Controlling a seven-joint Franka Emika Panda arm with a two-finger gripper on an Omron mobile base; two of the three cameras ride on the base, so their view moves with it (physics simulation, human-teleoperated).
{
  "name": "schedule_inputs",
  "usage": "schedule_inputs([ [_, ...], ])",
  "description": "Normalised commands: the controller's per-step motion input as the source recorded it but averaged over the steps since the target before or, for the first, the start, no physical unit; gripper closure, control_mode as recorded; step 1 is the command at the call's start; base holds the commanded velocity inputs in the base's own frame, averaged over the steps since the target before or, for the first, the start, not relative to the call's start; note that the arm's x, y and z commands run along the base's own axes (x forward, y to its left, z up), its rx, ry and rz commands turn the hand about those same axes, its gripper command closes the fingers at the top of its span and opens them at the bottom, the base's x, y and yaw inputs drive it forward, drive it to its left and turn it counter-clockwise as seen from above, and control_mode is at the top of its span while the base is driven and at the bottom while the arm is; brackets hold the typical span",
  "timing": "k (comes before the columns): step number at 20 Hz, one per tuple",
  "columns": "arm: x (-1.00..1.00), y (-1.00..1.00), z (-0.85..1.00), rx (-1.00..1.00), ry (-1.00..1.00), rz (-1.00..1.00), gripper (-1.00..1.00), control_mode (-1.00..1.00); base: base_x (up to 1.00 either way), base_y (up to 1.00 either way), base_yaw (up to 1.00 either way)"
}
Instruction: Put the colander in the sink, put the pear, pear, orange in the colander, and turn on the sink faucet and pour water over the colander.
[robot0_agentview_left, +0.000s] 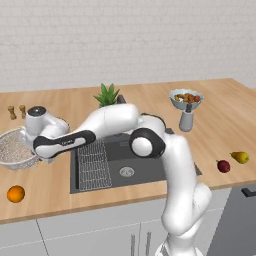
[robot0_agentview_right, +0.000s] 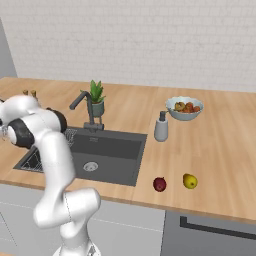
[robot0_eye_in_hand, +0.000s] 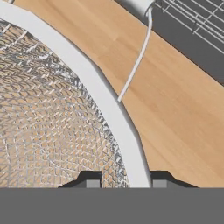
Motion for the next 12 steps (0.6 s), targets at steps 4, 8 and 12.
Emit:
schedule_inputs([
  [4,-0.75,-0.20,0.89,0.13,-0.25,0.00,1.00,-1.00,0.00,0.00,0.00],
  [8,-0.81,-0.44,1.00,0.22,-0.20,-0.03,1.00,-1.00,0.00,0.00,0.00],
  [12,-0.91,-0.91,0.85,0.30,-0.08,-0.16,1.00,-1.00,0.00,0.00,0.00],
])
